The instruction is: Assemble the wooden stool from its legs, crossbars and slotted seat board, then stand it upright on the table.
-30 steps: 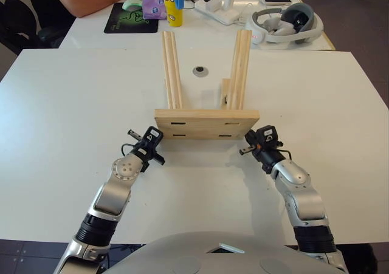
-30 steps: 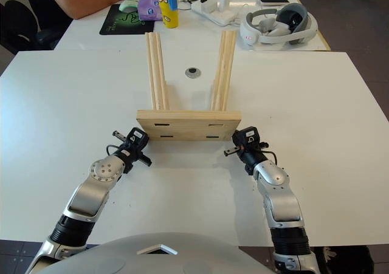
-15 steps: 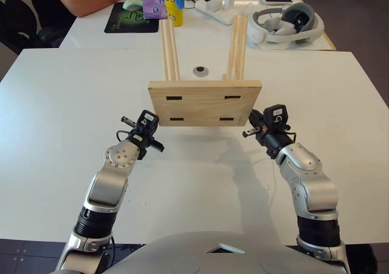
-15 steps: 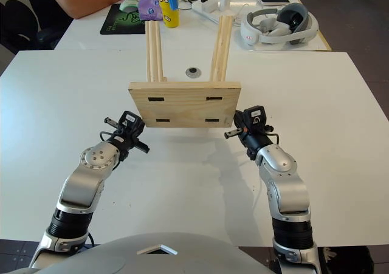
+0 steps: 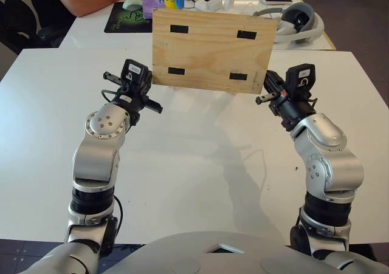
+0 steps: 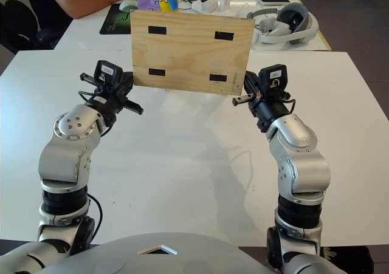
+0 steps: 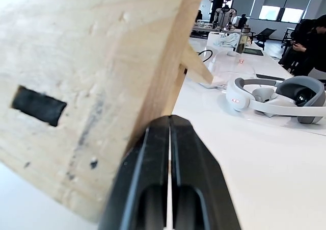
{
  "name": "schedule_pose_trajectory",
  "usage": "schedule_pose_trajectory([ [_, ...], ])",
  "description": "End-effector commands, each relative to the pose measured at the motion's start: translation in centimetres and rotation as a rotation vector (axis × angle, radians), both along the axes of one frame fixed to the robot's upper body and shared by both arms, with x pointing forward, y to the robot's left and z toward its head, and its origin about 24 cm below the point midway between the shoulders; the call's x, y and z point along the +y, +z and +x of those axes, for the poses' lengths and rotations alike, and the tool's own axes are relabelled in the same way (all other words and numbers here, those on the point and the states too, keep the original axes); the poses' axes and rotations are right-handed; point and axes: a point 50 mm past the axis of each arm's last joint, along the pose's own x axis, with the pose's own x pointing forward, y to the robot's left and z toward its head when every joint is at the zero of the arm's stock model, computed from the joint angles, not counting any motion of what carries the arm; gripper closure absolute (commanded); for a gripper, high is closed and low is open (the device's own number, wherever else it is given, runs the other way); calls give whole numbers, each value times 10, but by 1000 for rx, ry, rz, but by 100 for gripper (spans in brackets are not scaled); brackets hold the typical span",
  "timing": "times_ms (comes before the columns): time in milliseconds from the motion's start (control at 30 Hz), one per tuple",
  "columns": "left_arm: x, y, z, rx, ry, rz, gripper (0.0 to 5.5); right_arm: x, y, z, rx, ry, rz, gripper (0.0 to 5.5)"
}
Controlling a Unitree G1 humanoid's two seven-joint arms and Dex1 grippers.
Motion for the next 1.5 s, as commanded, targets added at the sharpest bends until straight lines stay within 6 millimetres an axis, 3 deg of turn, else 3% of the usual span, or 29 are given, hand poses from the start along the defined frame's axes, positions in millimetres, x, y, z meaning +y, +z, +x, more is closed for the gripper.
schedule_pose_trajectory([
  [33,-32,31,-4,-91,-208,-83,550,28,21,-3,-72,214,52,547],
  [367,-25,56,4,-155,-185,-100,550,21,34,7,-109,206,27,547],
  [533,-19,29,2,-40,-183,-31,550,15,7,5,-12,183,-26,547],
  [600,-18,28,0,-56,-183,-32,550,8,-1,4,8,147,-54,547],
  [700,-19,37,-1,-174,-174,-68,550,-3,-4,7,-10,69,-80,547],
  [767,-15,54,-2,-340,-122,-102,550,-9,1,10,-68,26,-43,547],
  [933,23,87,-1,-674,145,-89,550,-13,11,16,-208,-39,62,547],
  [1000,41,81,9,-676,233,-57,550,-13,11,21,-227,-65,92,547],
  [1133,77,47,42,-527,378,-128,550,-15,10,42,-217,-173,152,547],
  [1233,94,32,57,-465,454,-138,550,-25,4,60,-148,-347,109,547],
  [1300,94,24,66,-433,464,-131,550,-29,4,66,-132,-365,169,547],
  [1500,68,2,76,-411,442,-121,550,-20,3,74,-136,-305,193,547],
])
